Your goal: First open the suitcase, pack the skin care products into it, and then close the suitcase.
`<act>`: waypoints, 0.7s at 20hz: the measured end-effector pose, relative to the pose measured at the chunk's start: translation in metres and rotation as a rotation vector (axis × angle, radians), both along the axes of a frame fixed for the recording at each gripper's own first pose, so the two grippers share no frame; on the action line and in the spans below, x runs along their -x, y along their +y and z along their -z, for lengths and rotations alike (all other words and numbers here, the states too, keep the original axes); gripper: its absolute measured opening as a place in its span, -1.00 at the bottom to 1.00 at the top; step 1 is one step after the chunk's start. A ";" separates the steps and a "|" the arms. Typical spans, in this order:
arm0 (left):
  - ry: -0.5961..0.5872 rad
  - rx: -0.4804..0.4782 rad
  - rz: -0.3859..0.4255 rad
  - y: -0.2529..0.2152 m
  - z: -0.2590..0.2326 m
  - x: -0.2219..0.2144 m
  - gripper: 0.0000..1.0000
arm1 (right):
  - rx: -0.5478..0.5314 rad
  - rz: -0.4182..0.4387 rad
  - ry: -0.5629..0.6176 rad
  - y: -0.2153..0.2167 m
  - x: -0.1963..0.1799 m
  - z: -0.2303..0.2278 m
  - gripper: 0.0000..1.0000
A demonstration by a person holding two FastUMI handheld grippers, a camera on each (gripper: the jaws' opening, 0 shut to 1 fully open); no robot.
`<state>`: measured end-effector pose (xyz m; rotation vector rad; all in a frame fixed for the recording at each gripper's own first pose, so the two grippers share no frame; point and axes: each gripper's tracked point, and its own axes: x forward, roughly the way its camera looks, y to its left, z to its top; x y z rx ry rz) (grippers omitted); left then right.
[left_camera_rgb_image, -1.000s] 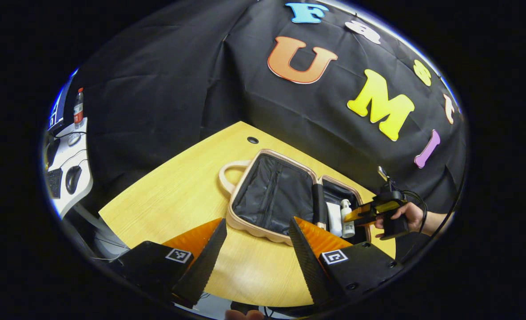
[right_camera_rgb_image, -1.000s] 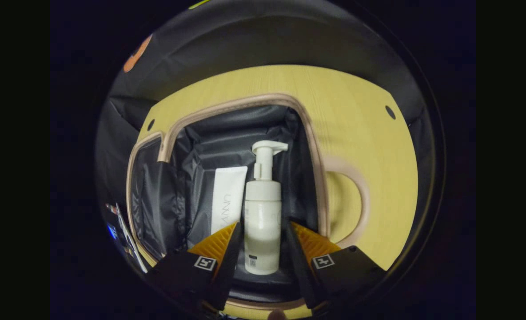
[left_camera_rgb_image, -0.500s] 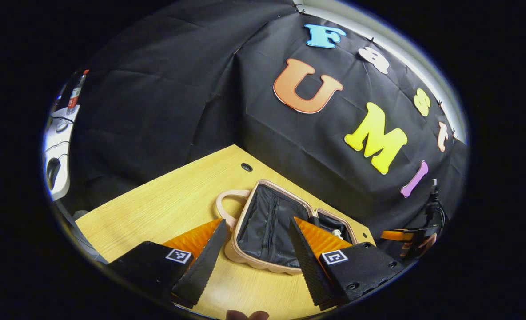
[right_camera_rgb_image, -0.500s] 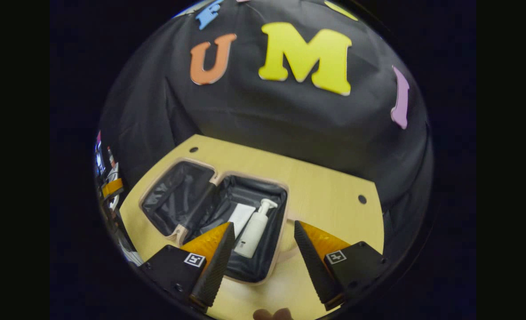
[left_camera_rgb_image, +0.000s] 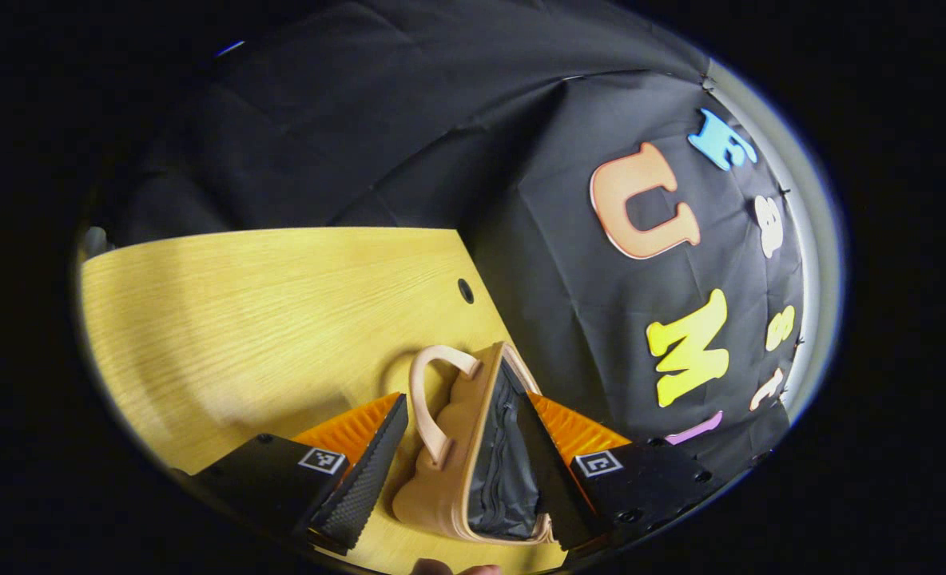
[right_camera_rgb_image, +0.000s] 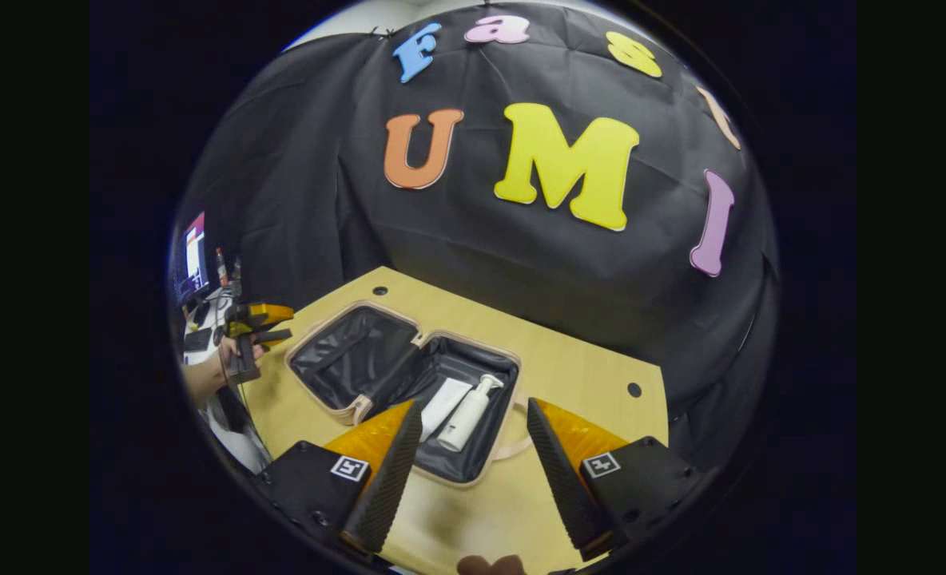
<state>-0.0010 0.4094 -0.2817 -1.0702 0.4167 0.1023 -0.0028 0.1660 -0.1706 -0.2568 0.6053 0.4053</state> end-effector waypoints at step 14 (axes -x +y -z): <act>0.157 0.143 -0.055 -0.008 0.043 -0.042 -0.80 | -0.065 0.152 -0.038 -0.027 -0.004 -0.020 0.52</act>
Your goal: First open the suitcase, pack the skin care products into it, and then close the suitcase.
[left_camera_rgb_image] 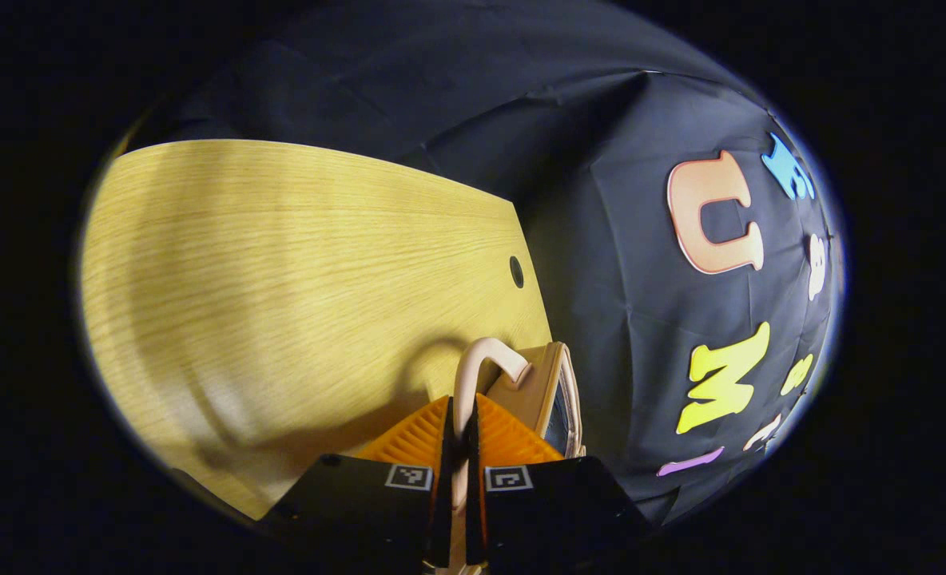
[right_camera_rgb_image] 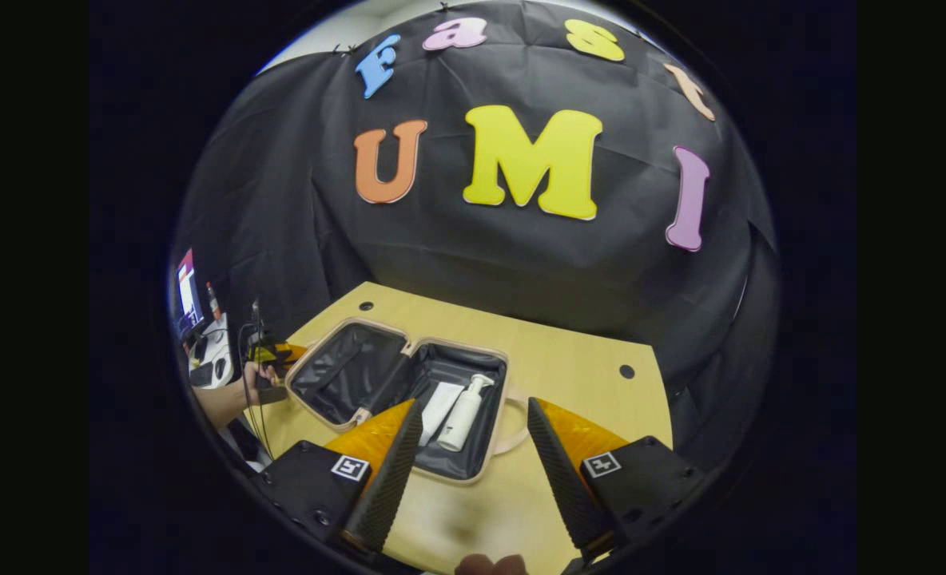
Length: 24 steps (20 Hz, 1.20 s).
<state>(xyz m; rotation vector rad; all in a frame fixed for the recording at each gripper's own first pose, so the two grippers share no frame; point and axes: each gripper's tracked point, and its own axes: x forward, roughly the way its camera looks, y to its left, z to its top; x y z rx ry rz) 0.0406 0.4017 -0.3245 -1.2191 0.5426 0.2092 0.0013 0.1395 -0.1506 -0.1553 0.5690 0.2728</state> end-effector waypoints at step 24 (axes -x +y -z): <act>-0.356 -0.886 0.474 -0.389 -0.223 -0.026 -0.85 | -0.003 0.446 -0.305 -0.267 0.039 -0.080 0.53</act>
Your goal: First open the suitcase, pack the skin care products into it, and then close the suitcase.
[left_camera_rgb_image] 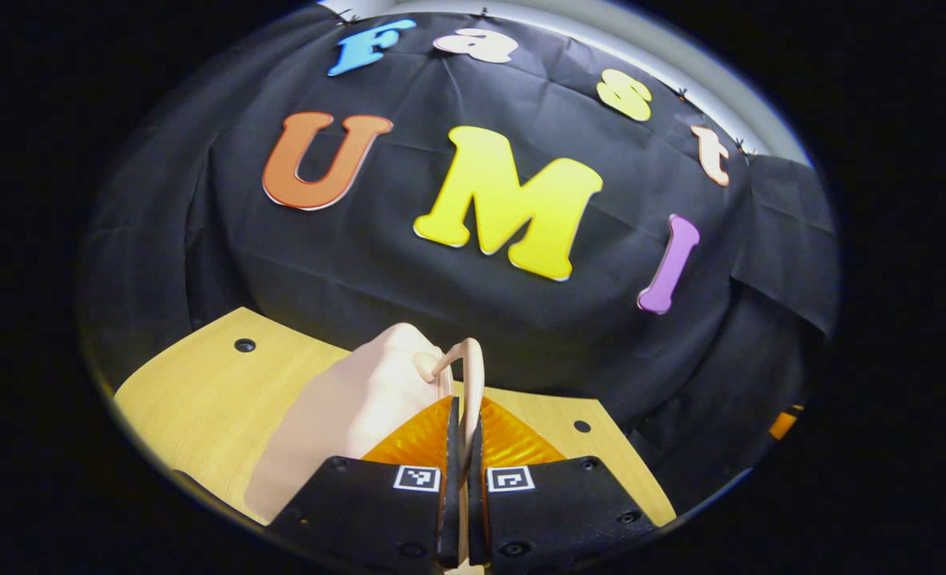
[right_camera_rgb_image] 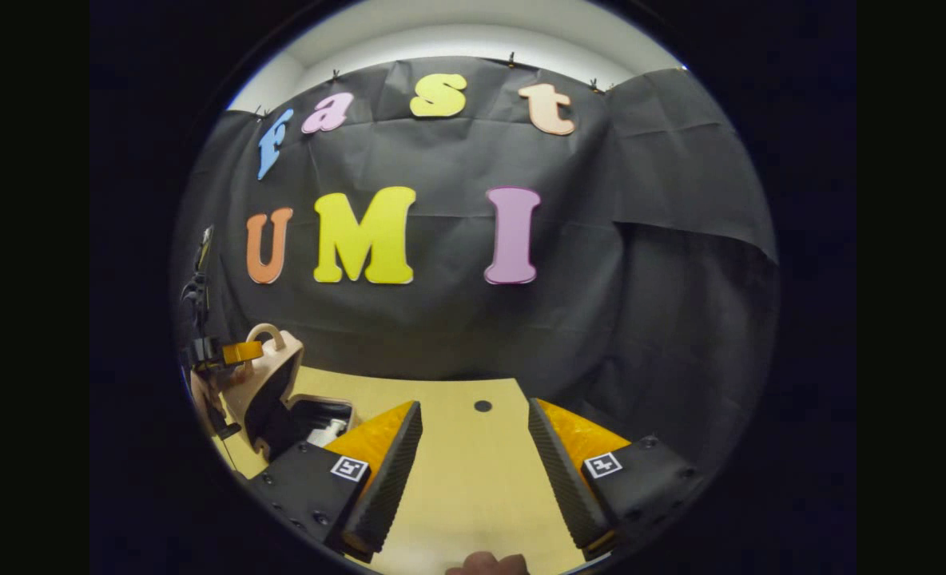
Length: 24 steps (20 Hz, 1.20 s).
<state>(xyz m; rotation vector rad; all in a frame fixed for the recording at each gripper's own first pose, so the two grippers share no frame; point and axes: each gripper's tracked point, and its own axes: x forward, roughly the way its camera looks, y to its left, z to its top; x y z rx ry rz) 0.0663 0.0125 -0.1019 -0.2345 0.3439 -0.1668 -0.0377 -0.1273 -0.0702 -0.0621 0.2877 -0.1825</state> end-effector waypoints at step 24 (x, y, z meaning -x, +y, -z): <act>0.272 -0.428 0.148 -0.100 0.174 0.010 -0.85 | 0.017 0.126 0.100 -0.116 0.003 0.029 0.59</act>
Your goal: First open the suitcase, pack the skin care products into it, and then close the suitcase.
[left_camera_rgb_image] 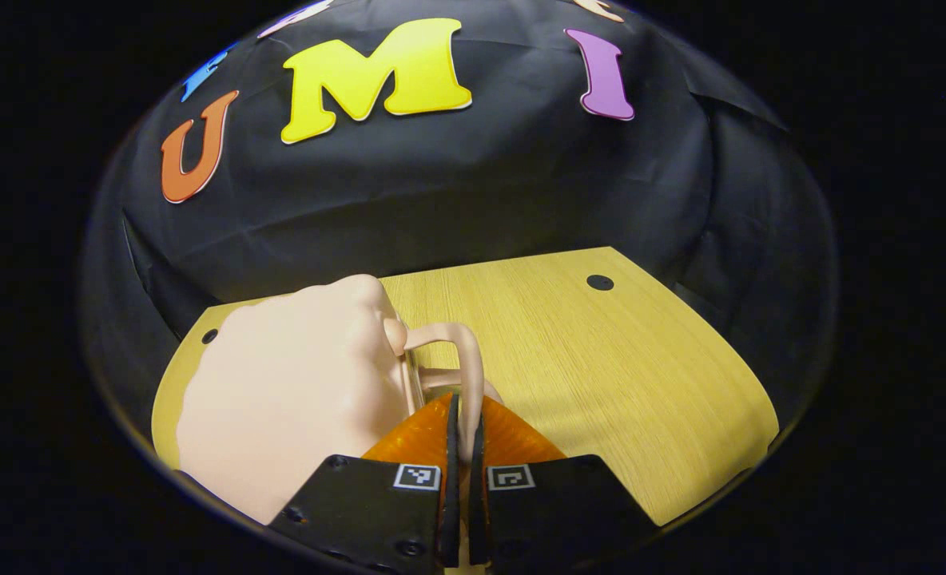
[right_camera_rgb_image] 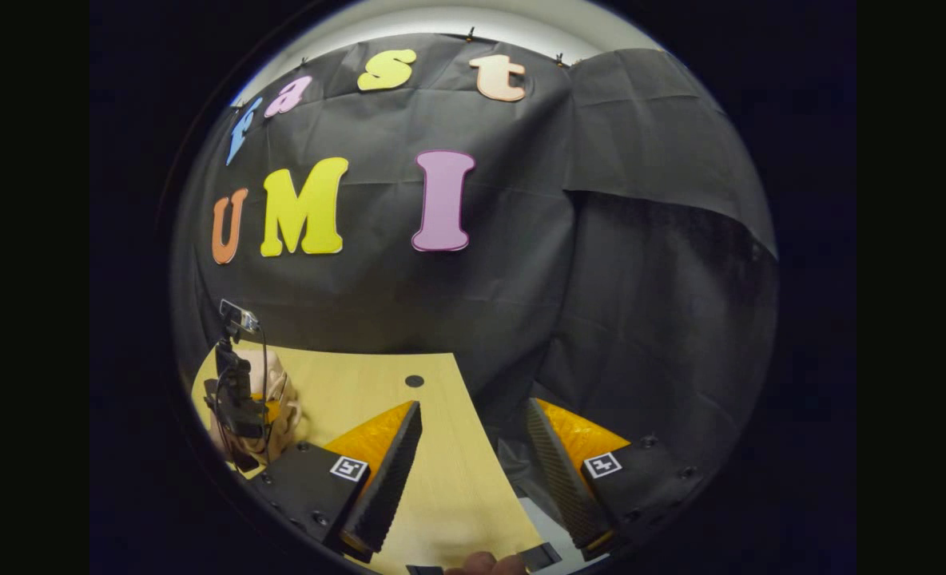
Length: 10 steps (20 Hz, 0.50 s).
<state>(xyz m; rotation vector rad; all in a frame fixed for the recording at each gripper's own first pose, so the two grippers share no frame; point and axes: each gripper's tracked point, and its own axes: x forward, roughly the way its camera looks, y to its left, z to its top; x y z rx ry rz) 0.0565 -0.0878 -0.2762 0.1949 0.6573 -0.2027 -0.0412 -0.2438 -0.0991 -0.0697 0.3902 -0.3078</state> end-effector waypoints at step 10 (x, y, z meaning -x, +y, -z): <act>0.121 -0.102 0.008 -0.016 0.023 0.007 -0.45 | -0.053 0.028 -0.002 -0.019 -0.002 0.012 0.59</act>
